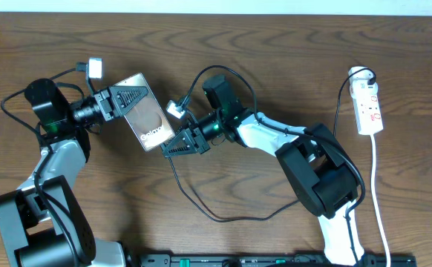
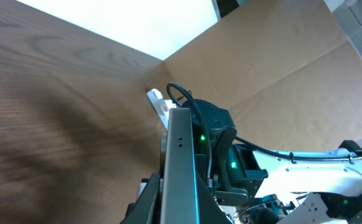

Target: Plug charger to phone and switch on socket

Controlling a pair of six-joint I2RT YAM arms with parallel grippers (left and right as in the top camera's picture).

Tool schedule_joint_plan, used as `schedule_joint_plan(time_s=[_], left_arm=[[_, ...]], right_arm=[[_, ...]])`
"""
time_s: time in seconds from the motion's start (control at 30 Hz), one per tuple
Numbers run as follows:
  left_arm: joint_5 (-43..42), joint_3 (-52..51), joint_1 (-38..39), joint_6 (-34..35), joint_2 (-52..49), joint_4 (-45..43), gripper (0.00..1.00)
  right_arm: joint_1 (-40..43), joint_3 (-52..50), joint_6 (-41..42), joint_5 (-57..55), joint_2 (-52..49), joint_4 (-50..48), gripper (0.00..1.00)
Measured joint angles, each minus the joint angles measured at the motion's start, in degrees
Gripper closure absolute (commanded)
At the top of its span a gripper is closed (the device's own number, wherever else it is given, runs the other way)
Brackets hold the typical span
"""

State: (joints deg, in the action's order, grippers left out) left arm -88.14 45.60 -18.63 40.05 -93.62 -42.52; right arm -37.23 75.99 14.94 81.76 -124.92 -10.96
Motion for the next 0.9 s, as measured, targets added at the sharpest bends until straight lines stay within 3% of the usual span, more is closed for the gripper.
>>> schedule_joint_plan(time_s=[0.6, 0.9], left_arm=[[-0.3, -0.2, -3.0, 0.0, 0.0, -1.1, 0.93], [1.6, -0.3, -3.0, 0.2, 0.0, 2.5, 0.93]], right_arm=[[-0.1, 0.0, 0.0, -0.4, 0.0, 1.7, 0.99], [-0.1, 0.0, 0.1, -0.4, 0.0, 1.7, 0.99]])
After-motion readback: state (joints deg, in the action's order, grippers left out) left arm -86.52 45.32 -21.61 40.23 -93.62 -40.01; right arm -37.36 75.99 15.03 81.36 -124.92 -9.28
